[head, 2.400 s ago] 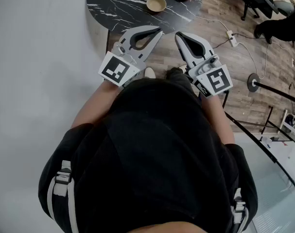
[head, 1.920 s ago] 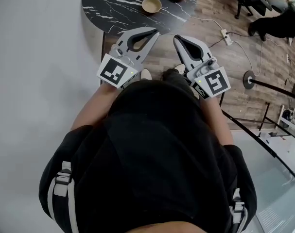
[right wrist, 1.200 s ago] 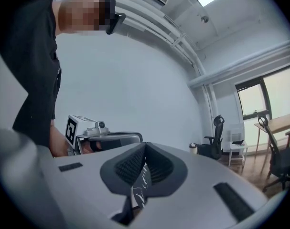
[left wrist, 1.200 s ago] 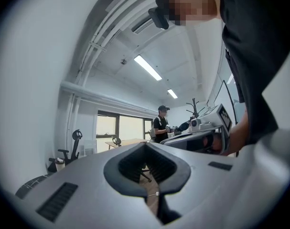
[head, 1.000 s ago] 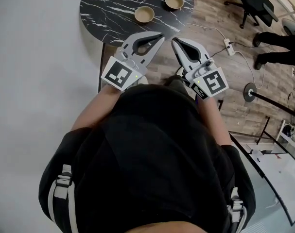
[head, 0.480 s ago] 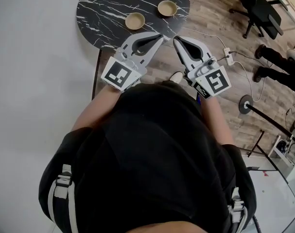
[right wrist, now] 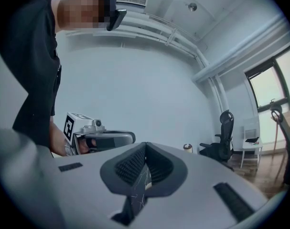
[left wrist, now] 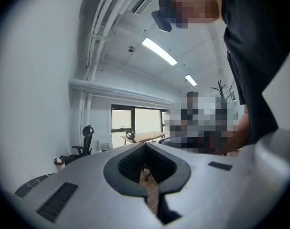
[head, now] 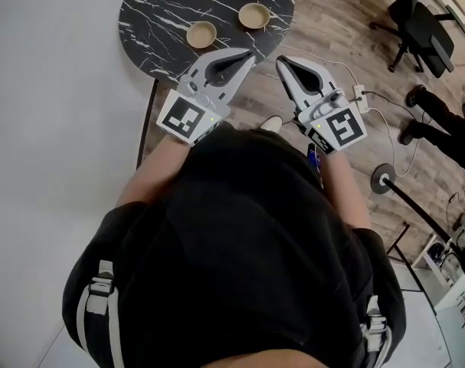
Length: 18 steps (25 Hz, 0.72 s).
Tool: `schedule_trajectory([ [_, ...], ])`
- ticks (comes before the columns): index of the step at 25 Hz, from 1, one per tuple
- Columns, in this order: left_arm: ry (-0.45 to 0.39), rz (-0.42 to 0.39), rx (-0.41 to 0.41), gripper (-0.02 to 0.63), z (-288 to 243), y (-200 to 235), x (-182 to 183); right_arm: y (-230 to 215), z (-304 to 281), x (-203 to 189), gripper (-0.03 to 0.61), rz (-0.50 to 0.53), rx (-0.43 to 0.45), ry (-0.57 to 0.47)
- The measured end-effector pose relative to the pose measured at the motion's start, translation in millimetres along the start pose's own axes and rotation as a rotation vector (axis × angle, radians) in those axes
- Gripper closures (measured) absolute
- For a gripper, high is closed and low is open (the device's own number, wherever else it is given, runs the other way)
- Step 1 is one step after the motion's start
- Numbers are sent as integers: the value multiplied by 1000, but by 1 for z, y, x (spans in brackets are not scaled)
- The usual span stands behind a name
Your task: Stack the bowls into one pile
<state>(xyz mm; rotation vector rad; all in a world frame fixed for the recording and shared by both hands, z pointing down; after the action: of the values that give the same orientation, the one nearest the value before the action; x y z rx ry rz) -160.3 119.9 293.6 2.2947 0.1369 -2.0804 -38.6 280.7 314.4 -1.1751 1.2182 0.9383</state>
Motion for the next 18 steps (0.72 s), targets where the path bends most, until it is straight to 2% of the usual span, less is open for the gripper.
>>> schedule_trajectory([
  [10,45,-61,68,609,-19,-7,0,-37,-5,-10,575,-48,75,5],
  [18,18,72,116,609,-29,53,-17,-63,-57,-8,575,-36,123,56],
])
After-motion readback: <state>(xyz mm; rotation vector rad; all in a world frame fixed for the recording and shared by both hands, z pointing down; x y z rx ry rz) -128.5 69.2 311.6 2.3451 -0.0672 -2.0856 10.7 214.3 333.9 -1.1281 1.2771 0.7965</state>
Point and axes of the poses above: the fingertips, and each gripper's own axes: z backward along the fingers, y to its left, x out of its top, the point moved 10 cm from there along z, backward along the fingers, and after that the axes turned 10 degrees about x, right-handed, at the moved point
